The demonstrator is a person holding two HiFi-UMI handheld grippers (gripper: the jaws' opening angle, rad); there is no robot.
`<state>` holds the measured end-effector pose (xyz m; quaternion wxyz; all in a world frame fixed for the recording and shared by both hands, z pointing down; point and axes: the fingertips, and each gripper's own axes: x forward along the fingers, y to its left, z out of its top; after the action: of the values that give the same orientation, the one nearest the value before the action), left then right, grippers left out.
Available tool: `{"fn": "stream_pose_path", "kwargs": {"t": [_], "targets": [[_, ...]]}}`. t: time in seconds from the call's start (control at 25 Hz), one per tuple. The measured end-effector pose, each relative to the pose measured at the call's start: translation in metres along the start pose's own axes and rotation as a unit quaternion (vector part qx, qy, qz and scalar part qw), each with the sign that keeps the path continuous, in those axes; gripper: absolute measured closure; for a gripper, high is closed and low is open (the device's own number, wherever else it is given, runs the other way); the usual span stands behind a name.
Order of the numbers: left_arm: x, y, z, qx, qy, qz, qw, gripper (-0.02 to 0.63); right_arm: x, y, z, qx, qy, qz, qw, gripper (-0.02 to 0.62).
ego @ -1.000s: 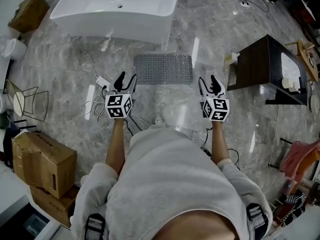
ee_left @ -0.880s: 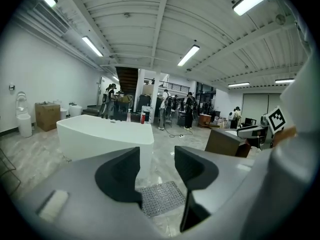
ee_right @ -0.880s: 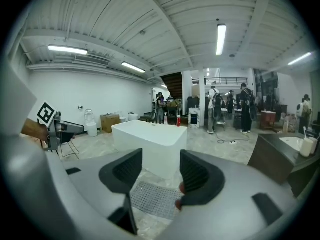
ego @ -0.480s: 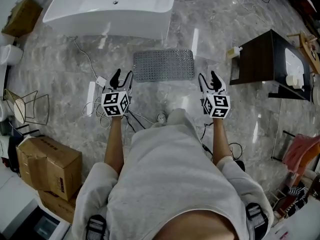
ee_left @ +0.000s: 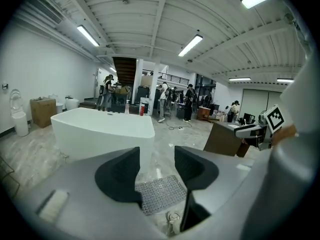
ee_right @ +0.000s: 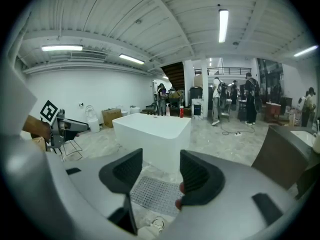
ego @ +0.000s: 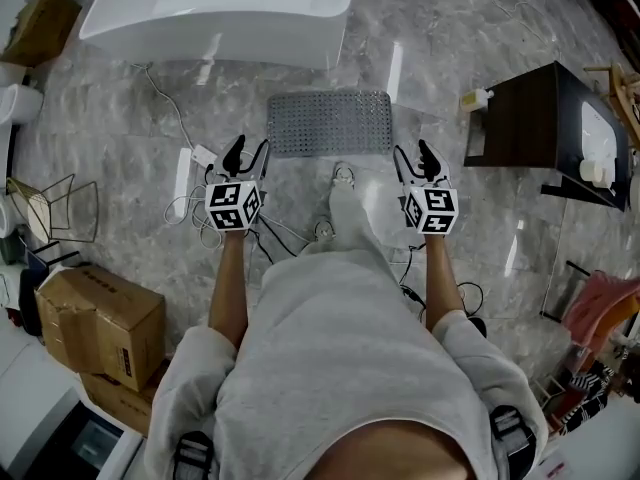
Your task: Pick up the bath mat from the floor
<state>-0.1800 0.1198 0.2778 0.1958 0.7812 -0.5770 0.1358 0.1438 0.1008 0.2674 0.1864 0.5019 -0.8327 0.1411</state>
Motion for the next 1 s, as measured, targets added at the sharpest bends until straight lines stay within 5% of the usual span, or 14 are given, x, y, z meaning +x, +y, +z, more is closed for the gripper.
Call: {"fn": "stream_pose_path", "kwargs": {"t": [0.56, 1.0], "targets": [[0.084, 0.019, 0.011, -0.027, 0.04, 0.03, 0.9984, 0.382, 0.091, -0.046, 0.011, 0.0, 0.039, 0.043, 0.998, 0.382], [0.134, 0.034, -0.02, -0.054, 0.077, 0.062, 0.9937, 0.382, 0.145, -0.082, -0.027, 0.01, 0.084, 0.062, 0.995, 0.382]]}}
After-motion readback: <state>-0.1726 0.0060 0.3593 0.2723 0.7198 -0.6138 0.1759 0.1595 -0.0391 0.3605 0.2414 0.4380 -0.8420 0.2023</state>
